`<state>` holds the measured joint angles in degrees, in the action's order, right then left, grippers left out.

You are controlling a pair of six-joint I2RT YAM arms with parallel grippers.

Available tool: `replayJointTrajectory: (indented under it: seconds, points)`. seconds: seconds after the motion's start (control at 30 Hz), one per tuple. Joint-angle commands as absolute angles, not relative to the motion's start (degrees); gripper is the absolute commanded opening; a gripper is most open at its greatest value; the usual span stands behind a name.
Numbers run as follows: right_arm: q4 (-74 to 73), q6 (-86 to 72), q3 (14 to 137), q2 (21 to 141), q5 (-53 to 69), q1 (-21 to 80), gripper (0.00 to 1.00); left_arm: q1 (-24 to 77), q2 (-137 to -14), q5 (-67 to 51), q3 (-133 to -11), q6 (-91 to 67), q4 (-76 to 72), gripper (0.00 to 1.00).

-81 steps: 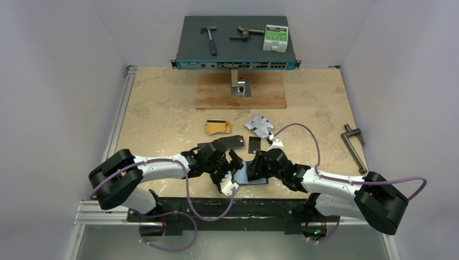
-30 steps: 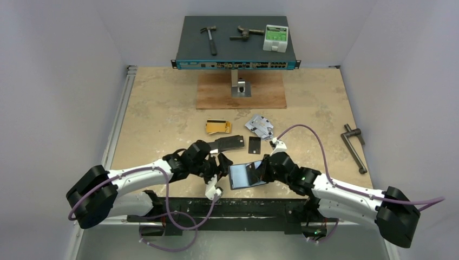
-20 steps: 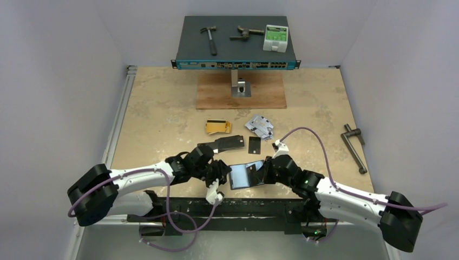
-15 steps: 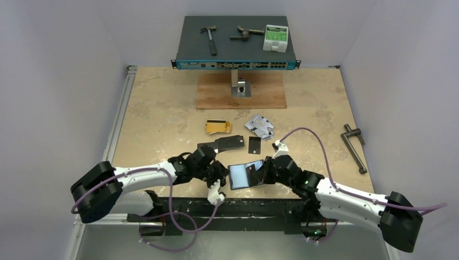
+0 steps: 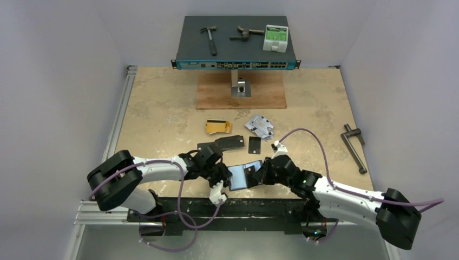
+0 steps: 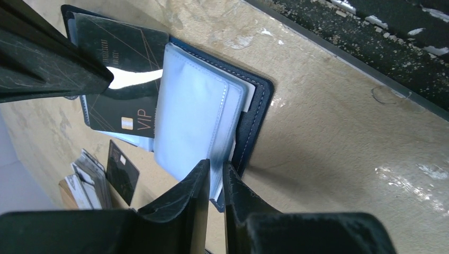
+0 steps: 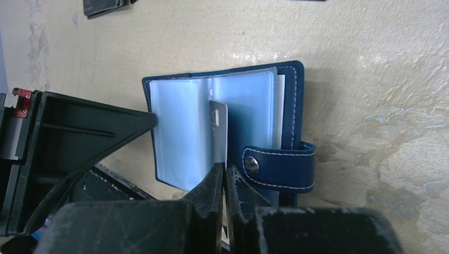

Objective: Put the credit cards into the card holder
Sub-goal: Insert the credit card into the card holder.

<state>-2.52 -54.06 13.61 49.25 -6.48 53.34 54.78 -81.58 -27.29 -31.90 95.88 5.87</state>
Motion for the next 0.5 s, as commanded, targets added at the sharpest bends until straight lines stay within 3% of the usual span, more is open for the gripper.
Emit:
replayJointTrajectory:
  seconds: [0.0, 0.47]
  points:
    - [-4.1, -55.7, 13.8, 52.5, -7.0, 53.4, 0.00, 54.5, -83.7, -29.8, -35.2, 99.9, 9.5, 0.15]
    - [-2.1, -56.4, 12.4, 51.8, -9.3, 52.7, 0.00, 51.4, -85.5, -29.3, -33.8, 114.3, 18.5, 0.12]
